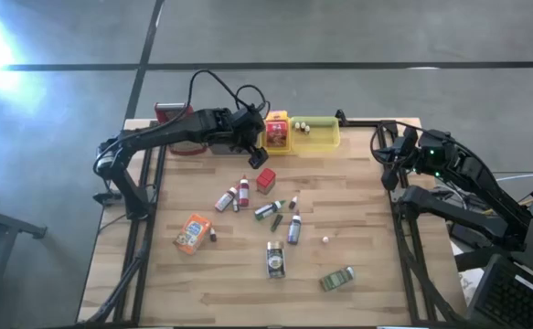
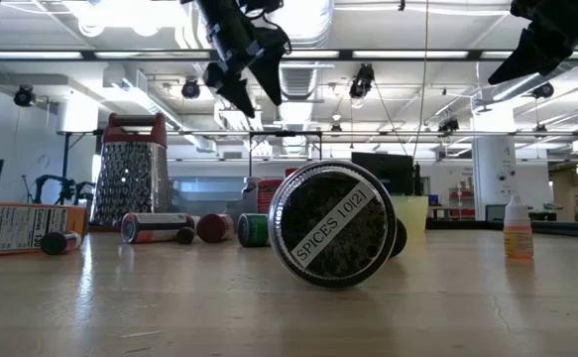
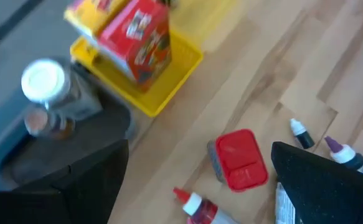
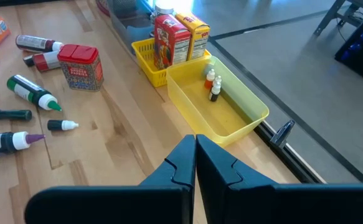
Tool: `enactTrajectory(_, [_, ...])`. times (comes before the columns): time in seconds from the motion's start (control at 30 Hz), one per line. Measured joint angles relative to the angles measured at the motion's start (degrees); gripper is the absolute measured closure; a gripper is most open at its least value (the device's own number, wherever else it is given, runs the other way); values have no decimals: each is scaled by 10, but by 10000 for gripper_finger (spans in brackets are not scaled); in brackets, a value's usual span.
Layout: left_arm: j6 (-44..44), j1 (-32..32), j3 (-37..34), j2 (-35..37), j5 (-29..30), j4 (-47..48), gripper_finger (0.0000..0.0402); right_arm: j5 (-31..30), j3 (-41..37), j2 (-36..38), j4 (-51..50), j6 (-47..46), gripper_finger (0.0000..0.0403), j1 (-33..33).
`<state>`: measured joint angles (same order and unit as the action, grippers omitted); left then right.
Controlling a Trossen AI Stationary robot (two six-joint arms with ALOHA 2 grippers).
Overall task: Pick & Place Kitchen Items
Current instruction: Put the red seasoning can into the black bin
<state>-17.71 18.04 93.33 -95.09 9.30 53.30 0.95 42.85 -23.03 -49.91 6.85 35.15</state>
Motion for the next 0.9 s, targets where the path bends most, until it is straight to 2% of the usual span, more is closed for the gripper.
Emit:
enactTrajectory(0.23, [-73,-2,-20,-5,1,-5,3,0,0,0,0,0,394,0])
enactTrajectory(0.4, [-94,-15,-24,-19,2,-26,4,0,0,0,0,0,394,0])
enactTrajectory(0.67, [-155,-44,-26,-30,77,-25,22,0,0,0,0,0,394,0])
enactTrajectory(0.9, [-175,-60,-27,-51,80,-25,35,0,0,0,0,0,394,0])
